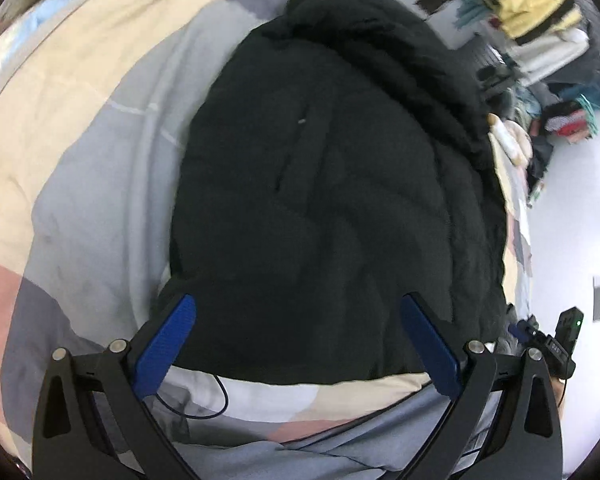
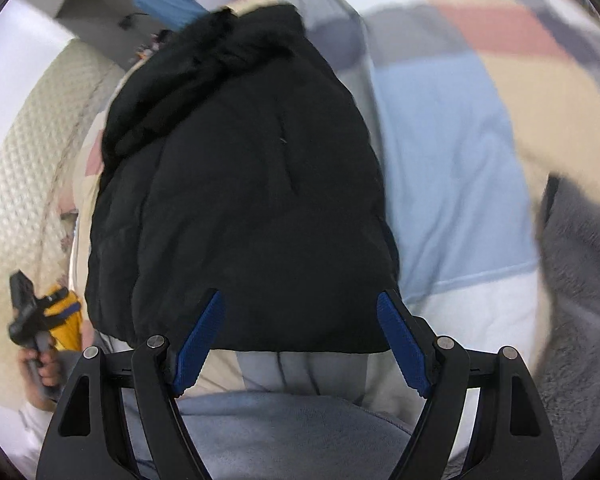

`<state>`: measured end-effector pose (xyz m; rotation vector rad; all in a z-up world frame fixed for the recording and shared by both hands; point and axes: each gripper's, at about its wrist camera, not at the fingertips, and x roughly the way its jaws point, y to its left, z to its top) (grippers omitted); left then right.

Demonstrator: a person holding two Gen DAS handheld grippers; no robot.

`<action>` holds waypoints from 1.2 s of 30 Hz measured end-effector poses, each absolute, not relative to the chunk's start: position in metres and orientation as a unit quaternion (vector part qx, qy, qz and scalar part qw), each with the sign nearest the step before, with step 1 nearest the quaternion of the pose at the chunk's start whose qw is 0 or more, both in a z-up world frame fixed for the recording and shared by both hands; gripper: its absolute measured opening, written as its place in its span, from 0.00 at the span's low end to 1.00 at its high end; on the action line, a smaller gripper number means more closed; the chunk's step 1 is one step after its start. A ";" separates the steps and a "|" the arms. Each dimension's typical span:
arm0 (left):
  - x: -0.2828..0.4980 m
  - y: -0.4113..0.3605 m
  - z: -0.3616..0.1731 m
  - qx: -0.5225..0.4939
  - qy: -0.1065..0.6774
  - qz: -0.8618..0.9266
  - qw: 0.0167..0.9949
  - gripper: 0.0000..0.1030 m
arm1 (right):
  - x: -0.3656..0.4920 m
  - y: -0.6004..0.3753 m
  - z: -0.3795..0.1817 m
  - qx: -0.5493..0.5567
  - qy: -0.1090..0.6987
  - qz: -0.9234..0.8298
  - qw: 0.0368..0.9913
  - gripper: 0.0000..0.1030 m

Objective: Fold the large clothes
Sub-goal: 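Reach both tools to one long side edge of the jacket and grasp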

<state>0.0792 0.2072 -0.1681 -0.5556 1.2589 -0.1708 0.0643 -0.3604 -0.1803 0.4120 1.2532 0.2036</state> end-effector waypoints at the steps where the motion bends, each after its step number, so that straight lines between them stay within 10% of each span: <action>1: 0.080 0.209 -0.172 -0.262 0.583 -0.072 0.766 0.98 | 0.067 -0.362 -0.184 0.191 0.588 0.095 0.780 0.76; 26: 0.110 0.230 -0.242 -0.262 0.656 0.016 0.707 0.94 | 0.111 -0.373 -0.238 0.232 0.649 0.123 0.714 0.80; 36: 0.098 0.227 -0.226 -0.275 0.615 -0.082 0.734 0.65 | 0.111 -0.369 -0.231 0.279 0.613 0.199 0.712 0.84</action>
